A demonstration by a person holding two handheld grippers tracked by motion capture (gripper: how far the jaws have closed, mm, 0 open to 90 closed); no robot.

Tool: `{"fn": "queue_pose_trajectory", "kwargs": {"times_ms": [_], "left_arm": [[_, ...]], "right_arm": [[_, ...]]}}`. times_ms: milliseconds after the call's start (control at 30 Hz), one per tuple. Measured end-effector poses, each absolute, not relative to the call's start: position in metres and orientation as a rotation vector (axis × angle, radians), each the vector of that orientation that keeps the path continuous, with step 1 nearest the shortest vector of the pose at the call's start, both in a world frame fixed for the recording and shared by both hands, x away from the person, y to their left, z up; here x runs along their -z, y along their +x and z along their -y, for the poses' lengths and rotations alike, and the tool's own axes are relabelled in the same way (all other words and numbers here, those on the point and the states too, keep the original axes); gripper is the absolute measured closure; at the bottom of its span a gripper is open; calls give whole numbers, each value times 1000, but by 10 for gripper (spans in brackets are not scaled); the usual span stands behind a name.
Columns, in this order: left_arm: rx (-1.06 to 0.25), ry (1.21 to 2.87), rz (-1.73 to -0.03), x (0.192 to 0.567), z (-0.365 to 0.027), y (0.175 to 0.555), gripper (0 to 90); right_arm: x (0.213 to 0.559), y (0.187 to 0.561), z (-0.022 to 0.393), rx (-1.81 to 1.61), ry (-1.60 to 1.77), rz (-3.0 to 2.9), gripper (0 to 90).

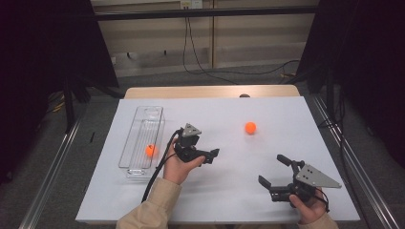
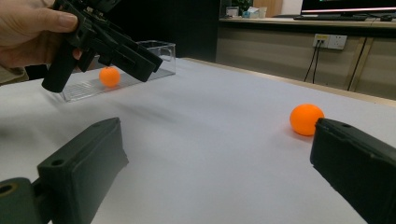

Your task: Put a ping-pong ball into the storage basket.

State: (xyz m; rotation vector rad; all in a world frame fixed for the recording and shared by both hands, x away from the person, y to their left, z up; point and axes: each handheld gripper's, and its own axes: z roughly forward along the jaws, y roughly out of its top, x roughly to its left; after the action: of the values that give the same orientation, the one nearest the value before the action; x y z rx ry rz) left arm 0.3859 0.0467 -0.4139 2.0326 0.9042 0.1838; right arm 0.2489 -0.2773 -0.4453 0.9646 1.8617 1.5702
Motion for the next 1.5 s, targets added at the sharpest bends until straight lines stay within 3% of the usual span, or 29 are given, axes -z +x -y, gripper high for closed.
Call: {"fn": "queue_pose_trajectory", "kwargs": {"times_ms": [1500], "left_arm": [[-161, 2024, -885, 421, -28, 391, 75]], "right_arm": [[446, 250, 277, -1575, 970, -1860, 25]]}}
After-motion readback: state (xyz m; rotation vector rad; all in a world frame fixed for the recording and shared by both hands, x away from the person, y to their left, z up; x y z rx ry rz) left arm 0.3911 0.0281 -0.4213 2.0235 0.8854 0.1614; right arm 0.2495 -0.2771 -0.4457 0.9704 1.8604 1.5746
